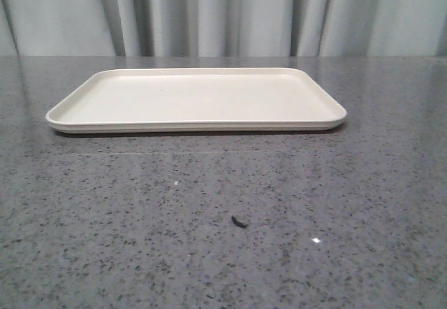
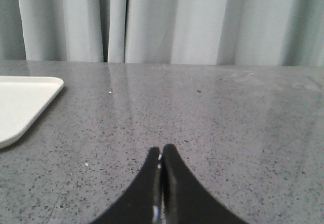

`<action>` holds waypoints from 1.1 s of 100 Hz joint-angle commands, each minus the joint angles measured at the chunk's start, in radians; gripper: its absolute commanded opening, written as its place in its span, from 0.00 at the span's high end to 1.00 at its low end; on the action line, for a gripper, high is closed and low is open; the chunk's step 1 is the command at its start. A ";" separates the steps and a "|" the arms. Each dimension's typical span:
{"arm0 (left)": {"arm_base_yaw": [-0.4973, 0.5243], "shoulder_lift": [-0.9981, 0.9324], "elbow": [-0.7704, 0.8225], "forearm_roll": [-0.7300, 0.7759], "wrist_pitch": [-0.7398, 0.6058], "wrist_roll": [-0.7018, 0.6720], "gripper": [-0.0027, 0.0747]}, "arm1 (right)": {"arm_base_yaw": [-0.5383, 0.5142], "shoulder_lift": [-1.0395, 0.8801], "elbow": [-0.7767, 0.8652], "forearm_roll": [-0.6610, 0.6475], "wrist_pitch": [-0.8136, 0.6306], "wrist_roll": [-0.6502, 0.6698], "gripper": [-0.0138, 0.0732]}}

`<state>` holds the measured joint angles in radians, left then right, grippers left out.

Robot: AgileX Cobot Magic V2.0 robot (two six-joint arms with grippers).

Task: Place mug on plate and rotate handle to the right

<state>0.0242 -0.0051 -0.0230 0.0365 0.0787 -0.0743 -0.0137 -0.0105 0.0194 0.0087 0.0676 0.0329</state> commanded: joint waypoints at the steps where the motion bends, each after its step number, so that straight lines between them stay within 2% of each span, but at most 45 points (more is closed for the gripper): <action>1: 0.001 0.006 -0.104 0.004 0.029 -0.001 0.99 | -0.006 0.004 -0.076 -0.001 -0.015 -0.009 0.92; 9: 0.004 0.059 -0.180 0.008 0.108 -0.001 0.99 | -0.006 0.038 -0.123 -0.001 0.042 -0.009 0.92; 44: 0.002 0.335 -0.424 -0.020 0.186 -0.001 0.99 | -0.006 0.258 -0.313 -0.001 0.232 -0.009 0.92; 63: 0.002 0.434 -0.449 -0.020 0.187 -0.001 0.99 | -0.006 0.334 -0.345 -0.001 0.172 -0.009 0.92; 98: 0.002 0.476 -0.449 -0.019 0.192 -0.001 0.99 | -0.006 0.334 -0.344 0.023 0.183 -0.009 0.92; 105: 0.002 0.476 -0.449 -0.016 0.192 -0.001 0.94 | -0.006 0.334 -0.344 0.023 0.183 -0.009 0.92; 110: 0.002 0.476 -0.449 -0.014 0.192 -0.001 0.85 | -0.006 0.334 -0.344 0.023 0.182 -0.009 0.92</action>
<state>0.0241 0.4587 -0.4373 0.0254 0.3528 -0.0743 -0.0137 0.3060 -0.2883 0.0294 0.3268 0.0329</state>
